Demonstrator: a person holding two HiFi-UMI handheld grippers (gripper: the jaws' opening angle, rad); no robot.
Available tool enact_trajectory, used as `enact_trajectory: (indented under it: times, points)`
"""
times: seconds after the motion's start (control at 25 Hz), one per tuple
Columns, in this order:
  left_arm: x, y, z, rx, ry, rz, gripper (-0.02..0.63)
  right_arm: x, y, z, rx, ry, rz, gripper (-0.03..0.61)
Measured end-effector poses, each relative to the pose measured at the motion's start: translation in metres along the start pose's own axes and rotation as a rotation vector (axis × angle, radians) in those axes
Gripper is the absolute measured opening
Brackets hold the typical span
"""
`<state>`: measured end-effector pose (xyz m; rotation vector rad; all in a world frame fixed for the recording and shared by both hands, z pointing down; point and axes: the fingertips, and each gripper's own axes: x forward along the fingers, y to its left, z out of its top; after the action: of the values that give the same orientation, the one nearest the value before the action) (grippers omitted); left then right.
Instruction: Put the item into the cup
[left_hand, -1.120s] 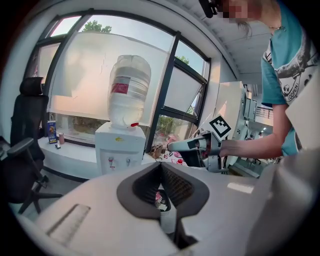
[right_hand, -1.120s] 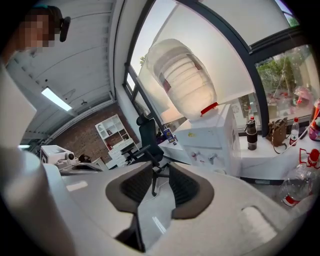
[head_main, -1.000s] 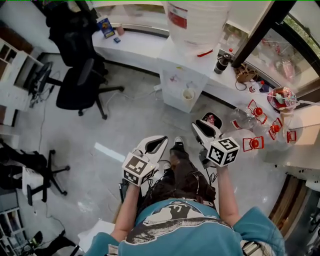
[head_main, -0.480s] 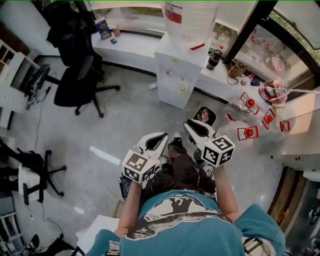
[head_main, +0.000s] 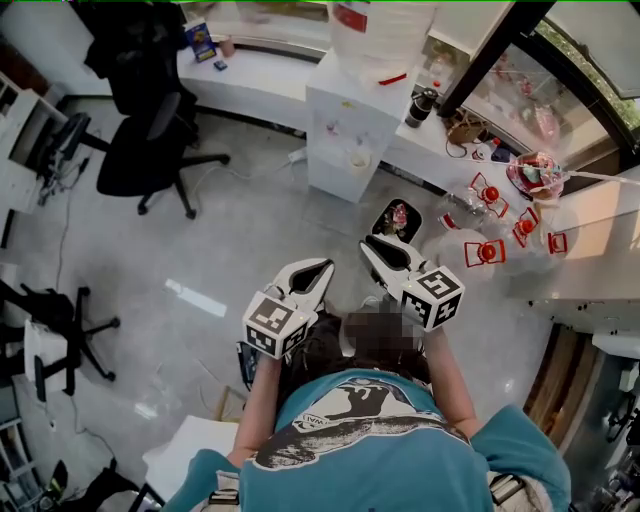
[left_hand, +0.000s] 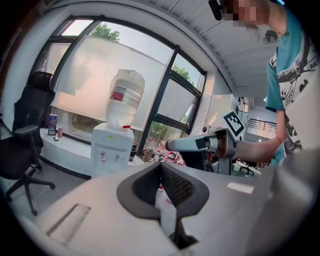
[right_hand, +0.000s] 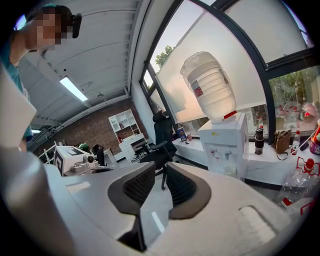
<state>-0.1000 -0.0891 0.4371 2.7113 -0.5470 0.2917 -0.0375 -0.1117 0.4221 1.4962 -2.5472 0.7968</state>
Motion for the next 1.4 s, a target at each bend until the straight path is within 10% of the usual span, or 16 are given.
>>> enact_trajectory:
  times: [1.4]
  points:
    - [0.023,-0.157,-0.030,0.103,0.066,-0.045,0.000,-0.153,0.009,-0.052,0.039,-0.104,0.026,0.000]
